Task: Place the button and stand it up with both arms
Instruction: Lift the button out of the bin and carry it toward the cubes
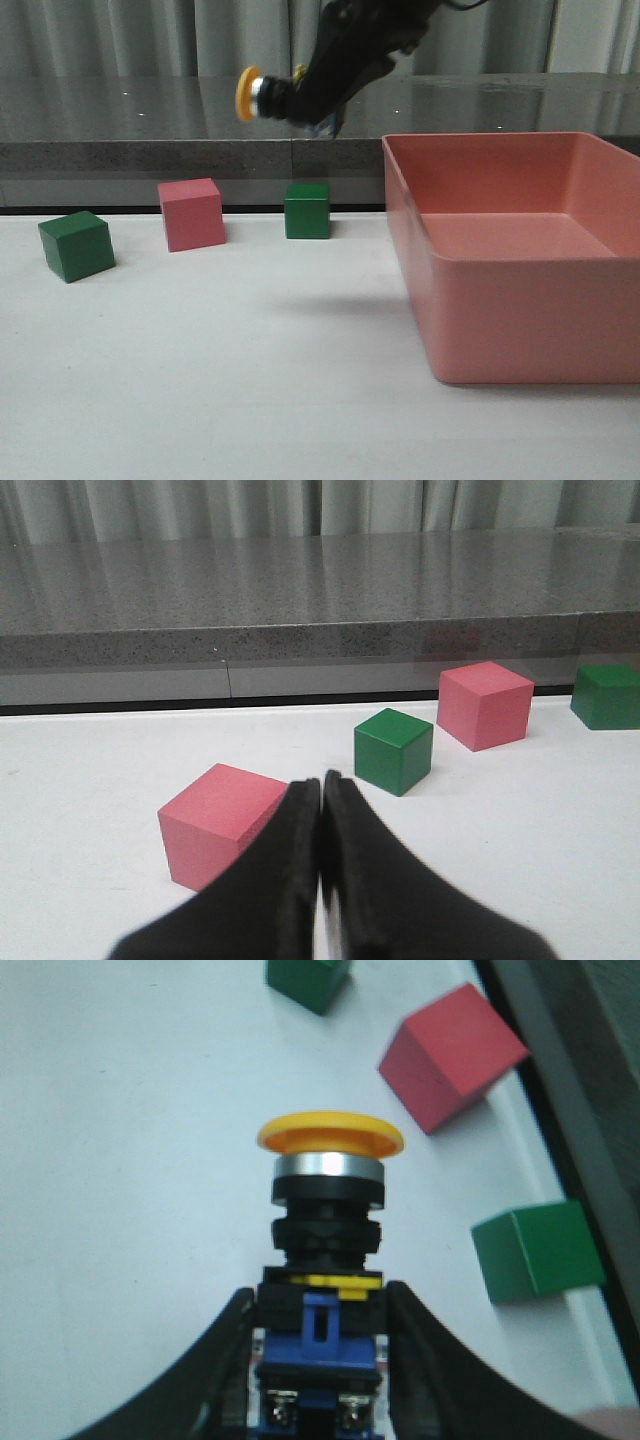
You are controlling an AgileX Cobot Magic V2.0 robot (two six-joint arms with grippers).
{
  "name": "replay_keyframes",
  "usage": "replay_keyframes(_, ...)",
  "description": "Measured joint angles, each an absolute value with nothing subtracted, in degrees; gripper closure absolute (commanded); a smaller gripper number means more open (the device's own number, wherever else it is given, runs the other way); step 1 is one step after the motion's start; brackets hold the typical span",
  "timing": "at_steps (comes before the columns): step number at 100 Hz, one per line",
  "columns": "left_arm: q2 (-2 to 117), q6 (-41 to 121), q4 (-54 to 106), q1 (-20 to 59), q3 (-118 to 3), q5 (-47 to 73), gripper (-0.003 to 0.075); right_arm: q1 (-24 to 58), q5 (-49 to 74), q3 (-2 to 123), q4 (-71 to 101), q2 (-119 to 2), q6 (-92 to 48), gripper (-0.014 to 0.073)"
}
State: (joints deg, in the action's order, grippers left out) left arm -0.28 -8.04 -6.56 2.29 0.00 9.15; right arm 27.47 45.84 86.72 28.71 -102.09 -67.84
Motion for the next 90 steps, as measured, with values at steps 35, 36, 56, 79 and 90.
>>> replay_keyframes(35, -0.3, -8.0, -6.6, 2.3, 0.0, 9.2, 0.0739, 33.5, 46.3, 94.7, 26.9, -118.3, -75.6, 0.067)
replay_keyframes(36, -0.3, -8.0, -6.6, 2.3, 0.0, 9.2, 0.0739, 33.7, 46.3, 94.9, 26.9, -118.7, -75.8, 0.067)
replay_keyframes(56, -0.3, -8.0, -6.6, 2.3, 0.0, 9.2, 0.0739, 35.1, 43.1, 96.4, 25.6, -123.5, -76.4, 0.067)
replay_keyframes(79, -0.3, -8.0, -6.6, 2.3, 0.0, 9.2, 0.0739, 35.2, 40.8, 96.5, 25.0, -126.1, -76.4, 0.067)
replay_keyframes(90, -0.3, -8.0, -6.6, 2.3, 0.0, 9.2, 0.0739, 35.2, 40.7, 96.6, 25.0, -126.7, -76.4, 0.0667)
